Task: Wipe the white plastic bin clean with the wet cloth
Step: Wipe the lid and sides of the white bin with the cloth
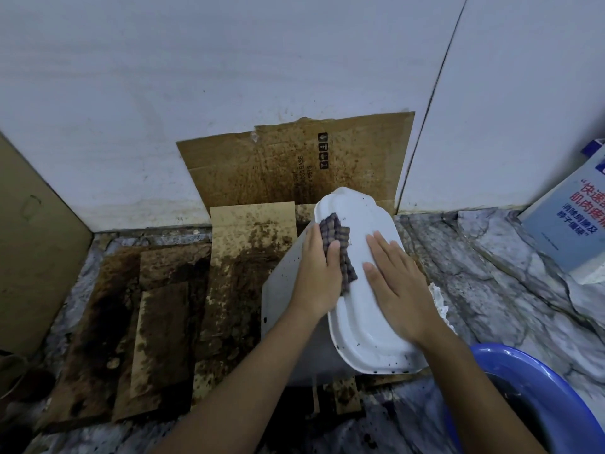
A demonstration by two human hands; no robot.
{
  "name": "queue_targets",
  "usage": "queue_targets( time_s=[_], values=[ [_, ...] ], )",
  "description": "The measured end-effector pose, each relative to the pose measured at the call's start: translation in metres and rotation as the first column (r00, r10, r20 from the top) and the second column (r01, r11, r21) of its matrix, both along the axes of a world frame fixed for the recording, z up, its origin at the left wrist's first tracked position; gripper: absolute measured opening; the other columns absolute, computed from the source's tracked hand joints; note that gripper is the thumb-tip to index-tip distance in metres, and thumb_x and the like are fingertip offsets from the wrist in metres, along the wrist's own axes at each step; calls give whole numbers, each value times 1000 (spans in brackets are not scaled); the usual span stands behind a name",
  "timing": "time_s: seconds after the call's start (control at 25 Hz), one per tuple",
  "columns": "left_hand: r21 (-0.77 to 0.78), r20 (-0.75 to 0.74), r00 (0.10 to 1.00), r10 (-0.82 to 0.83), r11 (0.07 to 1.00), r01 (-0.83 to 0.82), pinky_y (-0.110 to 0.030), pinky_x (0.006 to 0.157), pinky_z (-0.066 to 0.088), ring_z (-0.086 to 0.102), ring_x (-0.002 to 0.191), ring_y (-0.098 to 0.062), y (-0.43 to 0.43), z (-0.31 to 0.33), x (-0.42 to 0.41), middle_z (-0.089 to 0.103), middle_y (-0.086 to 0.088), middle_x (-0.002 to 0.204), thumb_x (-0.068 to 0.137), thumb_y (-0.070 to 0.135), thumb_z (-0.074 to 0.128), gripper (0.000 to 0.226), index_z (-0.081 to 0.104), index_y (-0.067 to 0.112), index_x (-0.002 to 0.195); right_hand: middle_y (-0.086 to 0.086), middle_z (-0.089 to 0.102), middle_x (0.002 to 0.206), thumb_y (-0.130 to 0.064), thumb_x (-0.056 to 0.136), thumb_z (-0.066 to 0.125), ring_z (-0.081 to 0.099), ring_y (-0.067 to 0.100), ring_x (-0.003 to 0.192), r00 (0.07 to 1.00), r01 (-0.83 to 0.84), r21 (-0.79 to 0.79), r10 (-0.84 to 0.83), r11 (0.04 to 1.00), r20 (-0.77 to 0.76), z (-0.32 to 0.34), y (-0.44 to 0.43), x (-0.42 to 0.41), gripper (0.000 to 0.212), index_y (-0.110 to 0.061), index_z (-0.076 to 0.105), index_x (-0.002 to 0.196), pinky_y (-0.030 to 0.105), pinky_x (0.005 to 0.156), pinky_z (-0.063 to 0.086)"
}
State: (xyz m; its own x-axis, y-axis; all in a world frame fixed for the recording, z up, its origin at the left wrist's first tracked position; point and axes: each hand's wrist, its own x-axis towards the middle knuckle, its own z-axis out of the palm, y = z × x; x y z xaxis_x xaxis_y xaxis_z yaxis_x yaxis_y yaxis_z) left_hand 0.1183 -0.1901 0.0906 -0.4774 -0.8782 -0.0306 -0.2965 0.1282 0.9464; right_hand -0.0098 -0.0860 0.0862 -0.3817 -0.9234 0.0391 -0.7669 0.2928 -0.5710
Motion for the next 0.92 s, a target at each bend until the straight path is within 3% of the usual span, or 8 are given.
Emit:
queue_targets(
  time_s=[0.12, 0.32, 0.44, 0.72, 0.92],
  values=[
    [-20, 32, 999, 7, 1000, -6, -47, 122, 26, 28, 151, -22, -39, 3, -19, 31, -4, 163, 105, 44, 31, 60, 22, 21, 159, -33, -4, 163, -73, 94, 6, -8, -1, 152, 1000, -6, 11, 6, 1000, -4, -1, 0, -2, 63, -55, 3, 154, 49, 125, 8],
    [-39, 110, 993, -35, 998, 40, -40, 126, 10, 5, 157, -17, -61, 17, -27, 7, -2, 170, 110, 34, 28, 60, 4, 17, 162, -31, -5, 163, -74, 94, 4, -9, 0, 153, 1000, -8, 13, 8, 1000, -19, -4, -2, -3, 66, -52, 2, 156, 50, 125, 7],
    [-30, 36, 998, -46, 998, 47, -41, 126, 13, 7, 156, -13, -43, 14, -14, 8, 6, 170, 110, 39, 27, 56, 5, 32, 162, -29, -4, 164, -74, 94, 4, -9, 1, 153, 1000, -6, 9, 6, 1000, -20, -4, -2, 0, 67, -50, 3, 156, 50, 125, 7],
    [29, -43, 997, -69, 997, 70, -18, 115, 15, 7, 144, 11, 40, 9, 26, 2, 22, 166, 108, 44, 30, 53, 11, 47, 158, -27, -3, 165, -76, 91, 3, -8, 1, 153, 1000, -4, 3, 4, 1000, -16, -1, -1, 3, 71, -49, 5, 156, 50, 125, 8],
    [31, -55, 997, -62, 997, 63, -20, 116, 15, 8, 149, 5, 34, 6, 25, 4, 22, 167, 108, 43, 30, 52, 13, 45, 157, -28, -3, 165, -75, 91, 3, -9, 1, 153, 1000, -3, 11, 3, 1000, -16, -1, -2, 3, 70, -50, 4, 156, 50, 125, 8]
  ],
)
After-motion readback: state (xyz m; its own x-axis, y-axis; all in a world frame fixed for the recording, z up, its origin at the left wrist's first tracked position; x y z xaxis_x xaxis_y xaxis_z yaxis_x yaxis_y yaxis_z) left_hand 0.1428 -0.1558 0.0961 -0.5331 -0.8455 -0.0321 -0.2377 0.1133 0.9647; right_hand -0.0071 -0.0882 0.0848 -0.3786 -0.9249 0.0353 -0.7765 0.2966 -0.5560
